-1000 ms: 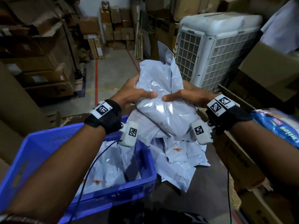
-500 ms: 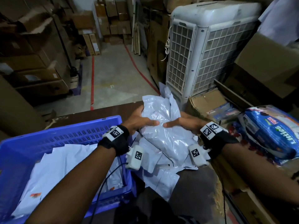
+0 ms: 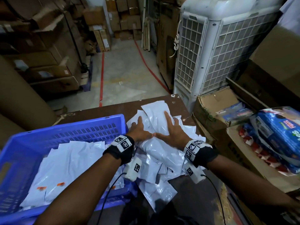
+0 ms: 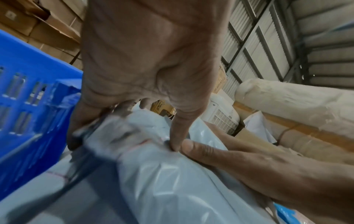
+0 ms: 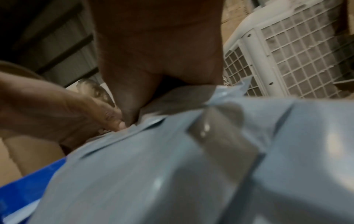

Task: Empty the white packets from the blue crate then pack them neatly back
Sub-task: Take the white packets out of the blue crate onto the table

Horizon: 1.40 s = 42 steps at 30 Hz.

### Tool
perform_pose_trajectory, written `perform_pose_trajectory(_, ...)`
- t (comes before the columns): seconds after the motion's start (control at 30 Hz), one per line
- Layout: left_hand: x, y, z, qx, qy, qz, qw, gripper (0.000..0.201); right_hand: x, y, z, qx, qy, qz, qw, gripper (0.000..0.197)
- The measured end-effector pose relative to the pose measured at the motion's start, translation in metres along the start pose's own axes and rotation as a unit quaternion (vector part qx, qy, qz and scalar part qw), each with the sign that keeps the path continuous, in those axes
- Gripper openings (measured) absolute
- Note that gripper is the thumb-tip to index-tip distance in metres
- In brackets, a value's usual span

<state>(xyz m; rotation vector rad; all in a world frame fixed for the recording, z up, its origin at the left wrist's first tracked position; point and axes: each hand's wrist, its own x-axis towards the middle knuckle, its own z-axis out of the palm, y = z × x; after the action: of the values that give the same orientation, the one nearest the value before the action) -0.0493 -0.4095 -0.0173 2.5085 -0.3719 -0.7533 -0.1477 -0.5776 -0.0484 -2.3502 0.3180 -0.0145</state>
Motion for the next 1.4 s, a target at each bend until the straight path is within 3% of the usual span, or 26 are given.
perform_pose_trajectory(0.13, -0.008, 0.004, 0.005, 0.108, -0.017, 0.034, 0.993, 0.111, 0.003, -0.003, 0.012, -0.153, 0.017, 0.002, 0.988, 0.094)
perform_pose_trajectory(0.23, -0.012, 0.004, 0.012, 0.157, -0.044, 0.031, 0.986, 0.089, 0.007, 0.001, 0.022, -0.219, -0.004, 0.010, 0.976, 0.081)
perform_pose_trajectory(0.37, -0.014, 0.002, 0.019, 0.174, -0.073, 0.024, 0.982, 0.081, 0.009, 0.005, 0.030, -0.241, -0.049, 0.038, 0.969, 0.078)
perform_pose_trajectory(0.53, -0.014, 0.003, 0.011, 0.176, -0.052, 0.028, 0.983, 0.063, 0.009, -0.003, 0.022, -0.228, -0.046, 0.035, 0.972, 0.081)
perform_pose_trajectory(0.77, -0.034, -0.005, -0.029, 0.150, -0.010, 0.115, 0.982, 0.093, 0.006, -0.028, 0.008, -0.236, -0.039, 0.020, 0.971, 0.080)
perform_pose_trajectory(0.87, -0.053, -0.017, -0.053, 0.127, 0.036, 0.154, 0.979, 0.075, 0.008, -0.046, 0.004, -0.229, -0.025, 0.010, 0.973, 0.076)
perform_pose_trajectory(1.0, -0.068, -0.053, -0.094, 0.105, 0.074, 0.147, 0.981, 0.069, 0.009, -0.087, 0.007, -0.184, 0.014, -0.022, 0.983, 0.071)
perform_pose_trajectory(1.07, -0.071, -0.079, -0.117, 0.106, 0.086, 0.135, 0.981, 0.071, 0.012, -0.112, 0.014, -0.167, 0.007, -0.049, 0.985, 0.078)
perform_pose_trajectory(1.13, -0.073, -0.108, -0.136, 0.111, 0.087, 0.114, 0.983, 0.070, 0.016, -0.138, 0.023, -0.172, -0.004, -0.082, 0.982, 0.072)
perform_pose_trajectory(1.27, -0.078, -0.169, -0.167, 0.125, 0.074, 0.065, 0.987, 0.065, 0.015, -0.203, 0.054, -0.170, -0.046, -0.156, 0.972, 0.057)
perform_pose_trajectory(1.4, -0.076, -0.235, -0.182, 0.122, 0.043, 0.003, 0.992, 0.079, 0.024, -0.250, 0.113, -0.197, -0.145, -0.153, 0.957, 0.062)
